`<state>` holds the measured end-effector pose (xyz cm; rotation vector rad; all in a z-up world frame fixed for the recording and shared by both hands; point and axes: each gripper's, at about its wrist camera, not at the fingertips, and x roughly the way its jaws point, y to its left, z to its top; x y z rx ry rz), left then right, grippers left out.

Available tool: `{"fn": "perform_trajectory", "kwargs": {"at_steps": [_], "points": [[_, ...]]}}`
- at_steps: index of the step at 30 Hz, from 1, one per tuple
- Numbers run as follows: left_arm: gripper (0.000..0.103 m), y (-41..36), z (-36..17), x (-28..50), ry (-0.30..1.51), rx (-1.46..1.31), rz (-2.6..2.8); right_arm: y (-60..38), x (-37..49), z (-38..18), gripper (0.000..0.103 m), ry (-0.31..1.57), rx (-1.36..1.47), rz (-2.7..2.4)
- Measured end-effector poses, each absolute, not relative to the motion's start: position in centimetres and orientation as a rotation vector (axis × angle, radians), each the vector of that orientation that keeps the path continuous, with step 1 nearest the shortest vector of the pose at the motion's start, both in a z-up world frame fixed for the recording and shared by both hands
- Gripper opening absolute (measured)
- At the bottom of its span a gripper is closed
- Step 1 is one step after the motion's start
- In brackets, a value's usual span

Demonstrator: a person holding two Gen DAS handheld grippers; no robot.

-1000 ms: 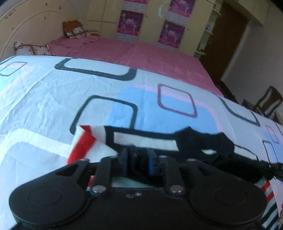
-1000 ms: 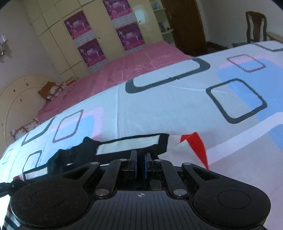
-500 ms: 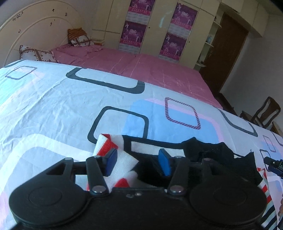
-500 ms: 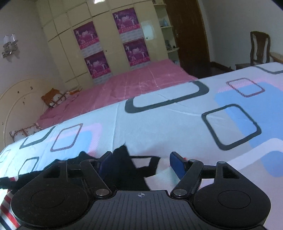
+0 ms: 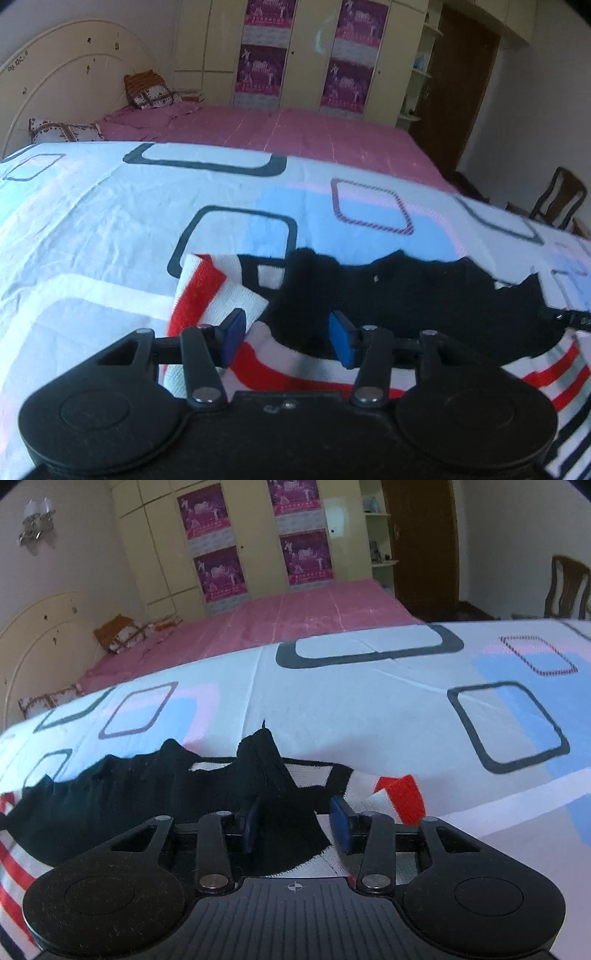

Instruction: Fold small clothes

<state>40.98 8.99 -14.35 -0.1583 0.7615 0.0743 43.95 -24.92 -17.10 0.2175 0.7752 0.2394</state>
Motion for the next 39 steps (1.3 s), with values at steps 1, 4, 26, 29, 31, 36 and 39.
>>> {"fn": "perform_trajectory", "kwargs": {"at_steps": [1,4,26,29,31,36,39], "points": [[0.046,8.8,-14.8,41.3,0.778,-0.134,0.097,-24.7,43.9,-17.1,0.037,0.775,0.202,0.242],[0.045,9.2,-15.9,41.5,0.794,-0.117,0.167,-24.6,44.0,-17.6,0.018,0.784,0.131,0.215],[0.045,7.4,-13.6,40.0,0.807,-0.063,0.141,-24.1,41.1,-14.3,0.02,0.69,0.204,0.251],[0.046,6.5,-12.7,39.2,0.785,-0.055,0.116,-23.0,40.1,-13.8,0.021,0.686,0.193,0.286],[0.047,6.0,-12.2,38.7,0.774,-0.064,0.095,-22.3,39.5,-13.8,0.021,0.686,0.188,0.303],[0.049,4.5,-12.0,37.4,0.771,-0.078,0.037,-20.8,38.1,-14.0,0.022,0.699,0.165,0.337],[0.05,3.5,-12.8,36.6,0.784,-0.056,0.012,-20.0,37.0,-14.2,0.023,0.706,0.147,0.363]]}}
